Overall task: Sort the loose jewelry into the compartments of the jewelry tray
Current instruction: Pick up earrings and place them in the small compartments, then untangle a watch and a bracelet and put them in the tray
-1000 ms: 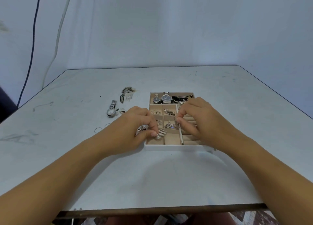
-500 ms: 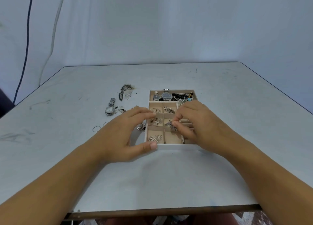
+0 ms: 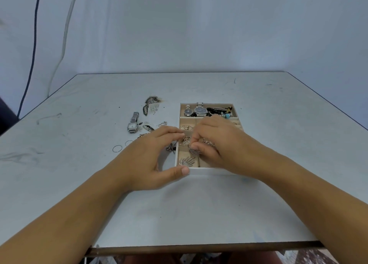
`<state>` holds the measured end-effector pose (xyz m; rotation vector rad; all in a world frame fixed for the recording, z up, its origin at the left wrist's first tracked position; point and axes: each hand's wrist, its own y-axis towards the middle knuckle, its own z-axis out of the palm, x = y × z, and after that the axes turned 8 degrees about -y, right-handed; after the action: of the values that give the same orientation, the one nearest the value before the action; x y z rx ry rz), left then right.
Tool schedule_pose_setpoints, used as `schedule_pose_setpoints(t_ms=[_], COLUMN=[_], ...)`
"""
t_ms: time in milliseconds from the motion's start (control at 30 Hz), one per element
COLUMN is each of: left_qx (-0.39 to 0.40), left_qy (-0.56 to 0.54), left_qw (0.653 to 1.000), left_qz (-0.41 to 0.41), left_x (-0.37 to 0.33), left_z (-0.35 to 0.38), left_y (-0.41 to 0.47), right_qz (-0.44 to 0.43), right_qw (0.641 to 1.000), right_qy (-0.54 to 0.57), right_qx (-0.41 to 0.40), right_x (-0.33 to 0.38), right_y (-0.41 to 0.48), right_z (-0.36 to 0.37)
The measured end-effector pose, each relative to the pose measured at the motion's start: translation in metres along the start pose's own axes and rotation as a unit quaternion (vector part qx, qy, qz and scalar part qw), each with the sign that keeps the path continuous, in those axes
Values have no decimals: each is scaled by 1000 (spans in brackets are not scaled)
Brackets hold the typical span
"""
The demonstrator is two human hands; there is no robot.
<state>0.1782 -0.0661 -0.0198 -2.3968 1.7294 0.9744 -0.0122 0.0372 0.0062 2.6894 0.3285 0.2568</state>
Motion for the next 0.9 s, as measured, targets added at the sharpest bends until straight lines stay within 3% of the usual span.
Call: schedule_pose_setpoints(t_ms=[200,900], left_qx=[-3,-5], left_qy=[-1,2], left_qw=[1000,1000], left_qz=[-4,-12], left_x=[-1,-2], left_z=[0,-7], left_y=[-1,-1], right_qz=[15,90], right_qw=[999,993], right_qy=[2,63], right_qx=[43,48], right_x=[1,-2], right_y=[1,-10], right_z=[15,3])
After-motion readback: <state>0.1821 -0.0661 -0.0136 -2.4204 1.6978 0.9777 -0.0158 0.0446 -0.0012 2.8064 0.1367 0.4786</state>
